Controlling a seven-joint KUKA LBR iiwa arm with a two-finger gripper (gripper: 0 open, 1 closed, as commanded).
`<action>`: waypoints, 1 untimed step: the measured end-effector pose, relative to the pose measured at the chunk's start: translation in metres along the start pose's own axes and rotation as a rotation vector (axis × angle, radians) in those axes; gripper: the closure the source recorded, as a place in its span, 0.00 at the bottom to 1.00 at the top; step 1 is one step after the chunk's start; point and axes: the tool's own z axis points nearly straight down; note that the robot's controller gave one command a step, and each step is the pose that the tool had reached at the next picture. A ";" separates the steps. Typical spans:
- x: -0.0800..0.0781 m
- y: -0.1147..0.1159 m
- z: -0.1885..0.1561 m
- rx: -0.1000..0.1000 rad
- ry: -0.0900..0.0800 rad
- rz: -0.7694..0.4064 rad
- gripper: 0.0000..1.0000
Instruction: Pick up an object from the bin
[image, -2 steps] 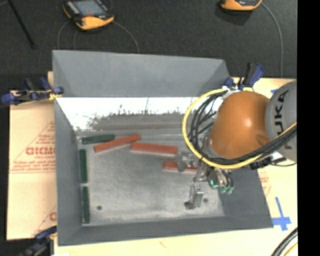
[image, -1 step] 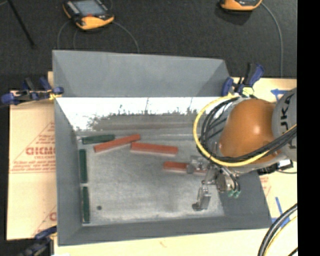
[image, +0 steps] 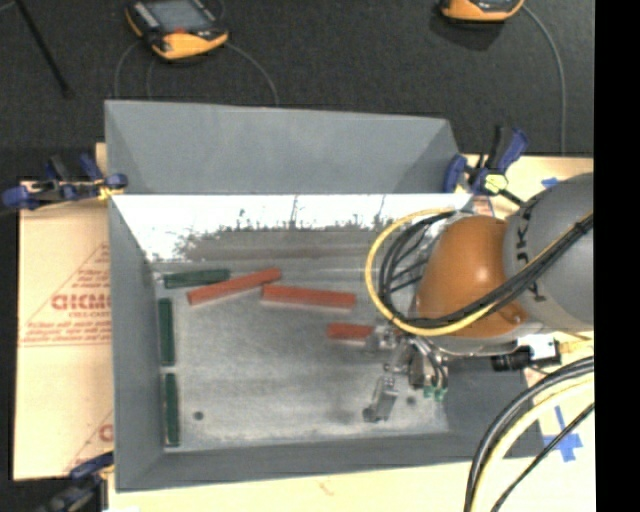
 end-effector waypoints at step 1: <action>-0.007 -0.024 0.026 -0.003 0.009 -0.134 0.00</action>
Offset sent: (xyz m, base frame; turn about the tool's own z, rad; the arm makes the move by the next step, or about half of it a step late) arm 0.0216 -0.0728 -0.0345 -0.4098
